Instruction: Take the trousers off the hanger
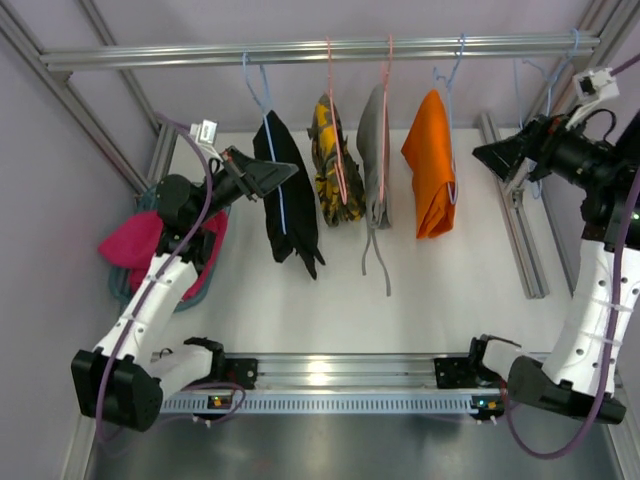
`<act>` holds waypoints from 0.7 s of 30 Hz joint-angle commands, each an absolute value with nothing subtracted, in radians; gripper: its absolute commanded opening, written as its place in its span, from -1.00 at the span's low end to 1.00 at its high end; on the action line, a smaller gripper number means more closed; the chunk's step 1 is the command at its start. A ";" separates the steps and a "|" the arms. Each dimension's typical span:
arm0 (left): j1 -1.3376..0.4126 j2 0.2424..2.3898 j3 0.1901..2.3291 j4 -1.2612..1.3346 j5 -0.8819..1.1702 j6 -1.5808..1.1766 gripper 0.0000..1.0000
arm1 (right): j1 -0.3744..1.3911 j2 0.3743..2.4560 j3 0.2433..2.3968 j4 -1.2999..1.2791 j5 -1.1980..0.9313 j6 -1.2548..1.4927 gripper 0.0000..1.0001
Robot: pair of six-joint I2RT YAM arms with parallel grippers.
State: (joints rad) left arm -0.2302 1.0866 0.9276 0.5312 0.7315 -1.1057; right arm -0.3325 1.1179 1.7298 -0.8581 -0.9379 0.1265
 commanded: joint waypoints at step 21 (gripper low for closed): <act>-0.150 0.719 0.796 0.370 0.684 -0.927 -1.00 | 0.750 1.555 1.930 -0.269 -0.497 0.389 0.87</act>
State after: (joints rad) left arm -0.1585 0.7456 0.7715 0.3271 0.6910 -0.9653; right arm 0.6773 1.4975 1.8736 -0.3752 -0.5438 0.3092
